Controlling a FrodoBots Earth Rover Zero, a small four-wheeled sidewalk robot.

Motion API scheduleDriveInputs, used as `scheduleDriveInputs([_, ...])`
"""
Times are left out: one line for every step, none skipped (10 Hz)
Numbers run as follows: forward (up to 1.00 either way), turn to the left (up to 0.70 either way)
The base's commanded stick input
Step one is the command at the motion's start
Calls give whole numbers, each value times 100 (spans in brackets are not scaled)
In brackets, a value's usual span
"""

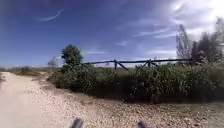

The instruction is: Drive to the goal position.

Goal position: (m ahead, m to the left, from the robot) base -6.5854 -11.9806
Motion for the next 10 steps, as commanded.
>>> scheduleDriveInputs([0,-70])
scheduleDriveInputs([0,-70])
scheduleDriveInputs([0,-70])
scheduleDriveInputs([0,-70])
scheduleDriveInputs([0,-70])
scheduleDriveInputs([0,-70])
scheduleDriveInputs([0,-70])
scheduleDriveInputs([0,-70])
scheduleDriveInputs([0,-70])
scheduleDriveInputs([0,-70])
